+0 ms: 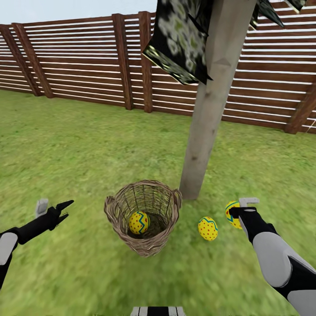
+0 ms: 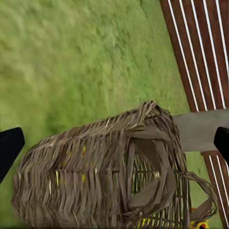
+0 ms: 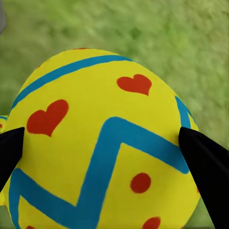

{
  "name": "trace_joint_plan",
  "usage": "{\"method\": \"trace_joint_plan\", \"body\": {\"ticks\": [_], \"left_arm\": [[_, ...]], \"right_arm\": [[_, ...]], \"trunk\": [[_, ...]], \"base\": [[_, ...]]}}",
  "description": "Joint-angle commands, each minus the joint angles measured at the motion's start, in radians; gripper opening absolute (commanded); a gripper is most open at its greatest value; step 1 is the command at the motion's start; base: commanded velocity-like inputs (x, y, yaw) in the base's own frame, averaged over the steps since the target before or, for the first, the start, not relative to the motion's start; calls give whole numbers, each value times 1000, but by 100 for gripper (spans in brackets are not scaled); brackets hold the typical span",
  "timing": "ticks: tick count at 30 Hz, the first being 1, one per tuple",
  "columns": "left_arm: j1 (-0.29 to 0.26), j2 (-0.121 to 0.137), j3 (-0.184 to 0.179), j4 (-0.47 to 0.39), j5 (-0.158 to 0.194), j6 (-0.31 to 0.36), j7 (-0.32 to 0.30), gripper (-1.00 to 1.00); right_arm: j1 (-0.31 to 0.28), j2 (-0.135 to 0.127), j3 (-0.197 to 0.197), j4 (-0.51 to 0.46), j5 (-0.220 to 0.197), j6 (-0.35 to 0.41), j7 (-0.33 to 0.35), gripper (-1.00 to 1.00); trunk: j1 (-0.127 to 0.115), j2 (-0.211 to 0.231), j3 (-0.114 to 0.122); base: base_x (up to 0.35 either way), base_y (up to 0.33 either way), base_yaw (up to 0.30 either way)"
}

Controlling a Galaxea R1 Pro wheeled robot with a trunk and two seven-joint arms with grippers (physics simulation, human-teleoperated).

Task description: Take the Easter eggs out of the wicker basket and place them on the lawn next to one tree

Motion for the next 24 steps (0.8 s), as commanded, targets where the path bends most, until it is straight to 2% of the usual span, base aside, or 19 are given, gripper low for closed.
{"method": "trace_joint_plan", "body": {"ticks": [1,8,16,20,21,23,24], "left_arm": [[-1,-3,2,9,1,4,-1,100],[5,-5,3,34,0,-23,1,100],[5,-5,0,33,-1,-24,-2,100],[5,-5,2,32,1,-22,0,100],[5,-4,3,33,3,-21,0,100],[5,5,11,33,5,-19,-2,100],[5,8,32,34,5,-18,-2,100]], "right_arm": [[-1,-1,-4,4,6,3,-1,-100],[3,-4,-4,20,11,4,-2,-100],[11,-15,-2,65,14,-31,-46,-100],[11,-9,-3,88,14,-54,-68,-100],[11,-7,-3,263,14,-222,-323,-100],[11,-7,-3,262,14,-223,-321,-100],[11,-8,-3,262,13,-223,-321,-100]], "trunk": [[0,-1,-5],[3,-2,-28],[7,-4,-59],[8,-5,-74],[9,-5,-78],[10,-6,-86],[10,-6,-90]], "base": [[0,0,0],[0,0,0],[0,0,0],[0,0,0],[0,0,0],[-100,74,0],[-220,164,0]]}}
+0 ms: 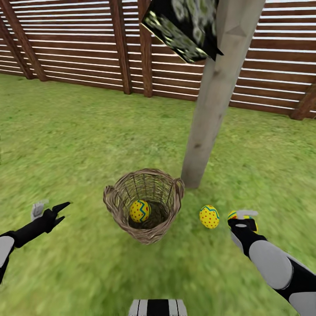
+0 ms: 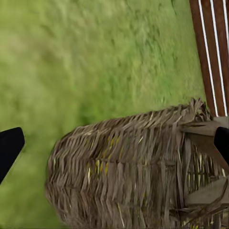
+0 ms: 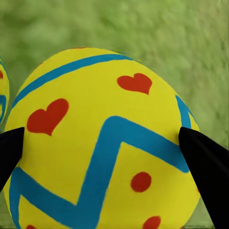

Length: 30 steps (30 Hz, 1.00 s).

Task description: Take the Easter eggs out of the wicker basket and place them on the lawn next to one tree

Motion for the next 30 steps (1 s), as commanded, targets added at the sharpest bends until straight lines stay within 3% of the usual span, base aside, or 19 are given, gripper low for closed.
{"method": "trace_joint_plan", "body": {"ticks": [1,4,9,13,22,25,27,30], "left_arm": [[-1,-1,27,13,2,5,-2,100],[-1,-2,52,66,1,1,-2,100],[-1,-8,54,79,0,-1,0,100],[-1,-19,54,81,4,-2,-9,100],[-1,-30,54,82,0,-4,-4,100],[-1,-36,54,83,0,-39,-3,100],[-1,-36,54,84,0,-46,-3,100],[-1,-36,54,84,0,-47,0,100]], "right_arm": [[-1,-1,-7,0,9,1,-3,-100],[-1,-5,-7,-4,7,3,-1,-100],[-1,-4,-5,-5,6,2,1,-100],[-1,-4,-5,-3,7,3,12,-100],[-1,-5,-3,-1,10,4,16,-100],[-1,-4,-2,-3,9,3,17,-100],[-1,-1,22,-6,10,1,16,-100],[-1,1,136,-11,8,-4,7,-100]], "trunk": [[0,-1,-5],[1,-1,-16],[3,-2,-36],[3,-2,-36],[3,-2,-36],[3,-2,-36],[3,-2,-36],[3,-2,-36]], "base": [[-244,182,0],[-255,190,0],[-258,193,0],[-62,34,0],[-250,-182,0],[-233,-248,0],[-67,-319,0],[-10,-336,31]]}}
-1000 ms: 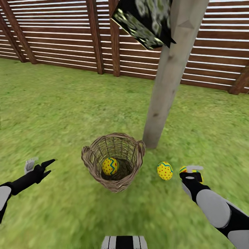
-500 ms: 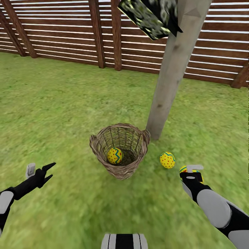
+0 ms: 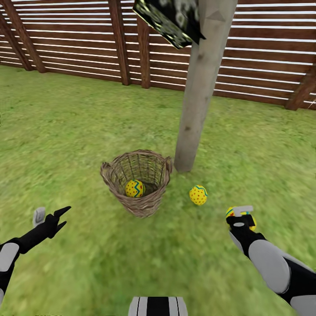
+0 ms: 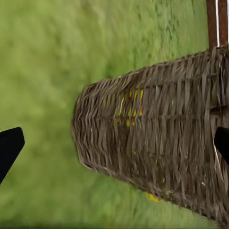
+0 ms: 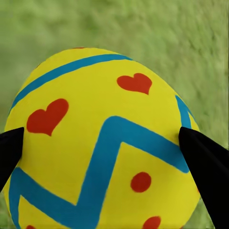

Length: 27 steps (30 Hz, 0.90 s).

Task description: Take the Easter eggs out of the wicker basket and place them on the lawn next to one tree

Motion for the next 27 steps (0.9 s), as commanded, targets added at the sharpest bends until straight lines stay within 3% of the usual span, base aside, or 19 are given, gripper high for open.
{"method": "trace_joint_plan", "body": {"ticks": [1,16,27], "left_arm": [[-1,0,3,0,1,7,-1,100],[-1,1,4,46,1,-32,-8,100],[-1,3,4,46,1,-32,-9,100]], "right_arm": [[0,0,3,1,9,2,-4,-100],[0,-2,15,0,9,7,2,-100],[0,2,19,0,10,5,2,-100]], "trunk": [[0,0,-1],[0,0,-1],[0,0,-1]], "base": [[-2,-342,192],[8,-344,293],[146,-327,299]]}}
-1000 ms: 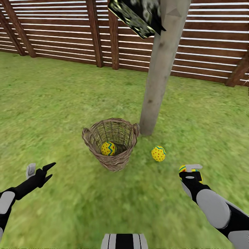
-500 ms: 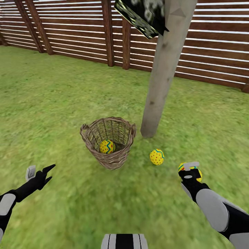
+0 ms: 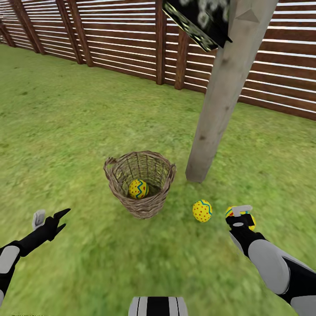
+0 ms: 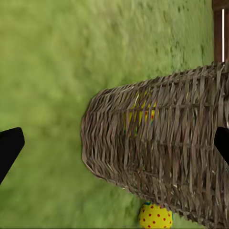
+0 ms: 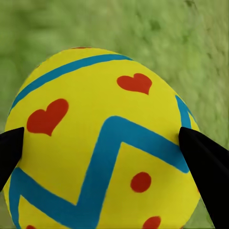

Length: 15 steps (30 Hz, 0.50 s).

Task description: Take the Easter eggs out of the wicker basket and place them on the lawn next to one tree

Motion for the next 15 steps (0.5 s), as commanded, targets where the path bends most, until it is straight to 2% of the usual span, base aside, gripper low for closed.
{"method": "trace_joint_plan", "body": {"ticks": [1,2,3,4,8,13,15], "left_arm": [[-1,0,3,0,1,7,-1,100],[-1,0,3,1,1,7,-1,100],[-1,0,3,1,1,7,-1,100],[-1,2,3,1,1,7,-1,100],[-1,4,3,1,1,7,-2,100],[-1,5,3,2,1,7,-4,100],[-1,6,3,1,1,7,-5,100]], "right_arm": [[0,1,-6,0,9,0,-1,-100],[-1,6,-6,-1,9,1,0,-100],[-1,27,-6,-3,8,2,0,-100],[-2,64,-8,-4,1,-4,-2,-100],[-2,69,-9,-4,-1,-9,-1,-100],[-2,74,-9,-4,-1,-10,-1,-100],[-2,70,-11,-22,-2,-9,-6,-100]], "trunk": [[0,0,-1],[0,0,-1],[0,0,-1],[0,0,-1],[0,0,-1],[0,0,-1],[1,-1,-8]], "base": [[211,-291,300],[219,-277,300],[223,-243,300],[225,-91,300],[173,-61,236],[14,-4,20],[0,0,0]]}}
